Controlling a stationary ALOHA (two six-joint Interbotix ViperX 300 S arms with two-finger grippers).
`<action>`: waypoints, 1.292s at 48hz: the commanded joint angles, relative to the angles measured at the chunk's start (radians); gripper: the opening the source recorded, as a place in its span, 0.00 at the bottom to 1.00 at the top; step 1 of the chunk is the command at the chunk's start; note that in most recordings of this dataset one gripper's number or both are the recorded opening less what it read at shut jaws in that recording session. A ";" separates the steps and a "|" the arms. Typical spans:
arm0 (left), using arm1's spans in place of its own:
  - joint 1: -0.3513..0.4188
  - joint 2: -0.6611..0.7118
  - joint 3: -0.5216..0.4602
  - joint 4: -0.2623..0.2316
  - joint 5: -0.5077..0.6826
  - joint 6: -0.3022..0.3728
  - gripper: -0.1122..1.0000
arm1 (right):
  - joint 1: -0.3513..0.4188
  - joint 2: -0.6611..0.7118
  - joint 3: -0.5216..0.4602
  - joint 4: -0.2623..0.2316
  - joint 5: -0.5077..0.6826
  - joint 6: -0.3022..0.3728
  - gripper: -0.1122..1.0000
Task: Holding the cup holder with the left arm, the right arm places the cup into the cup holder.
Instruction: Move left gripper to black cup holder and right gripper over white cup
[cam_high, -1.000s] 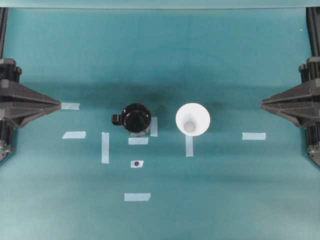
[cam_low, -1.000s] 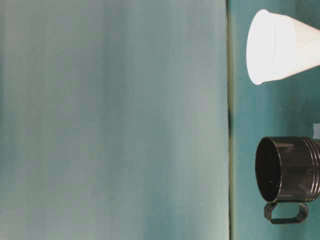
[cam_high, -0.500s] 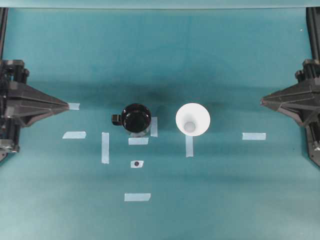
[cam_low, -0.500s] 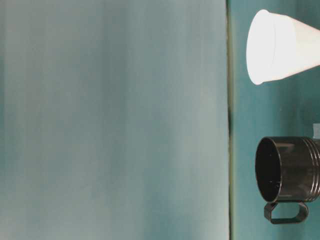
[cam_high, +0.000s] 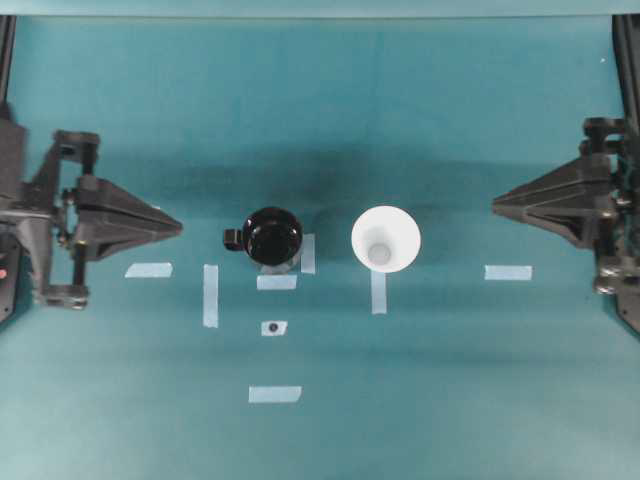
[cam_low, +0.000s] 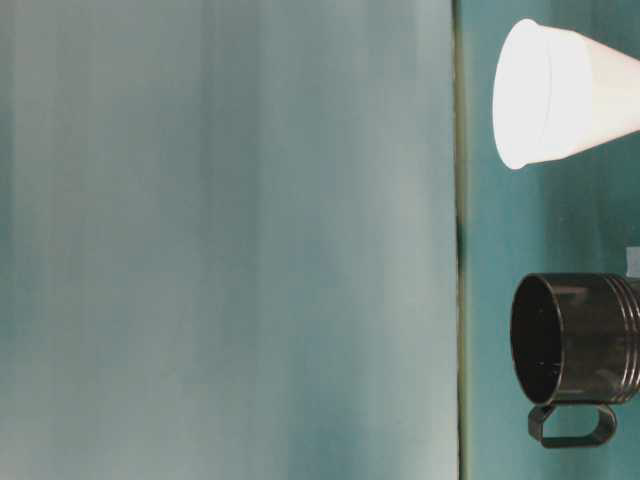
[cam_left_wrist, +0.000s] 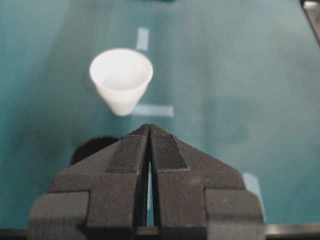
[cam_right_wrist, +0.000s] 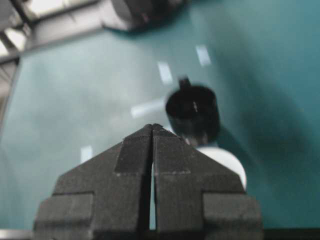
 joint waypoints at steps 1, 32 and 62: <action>0.008 0.021 -0.046 0.008 0.038 0.008 0.13 | -0.011 0.087 -0.048 0.000 0.043 0.009 0.12; 0.035 0.265 -0.175 0.009 0.229 0.035 0.13 | -0.081 0.318 -0.164 -0.002 0.339 0.008 0.12; 0.064 0.365 -0.265 0.011 0.348 0.129 0.13 | -0.121 0.620 -0.368 -0.046 0.488 0.002 0.12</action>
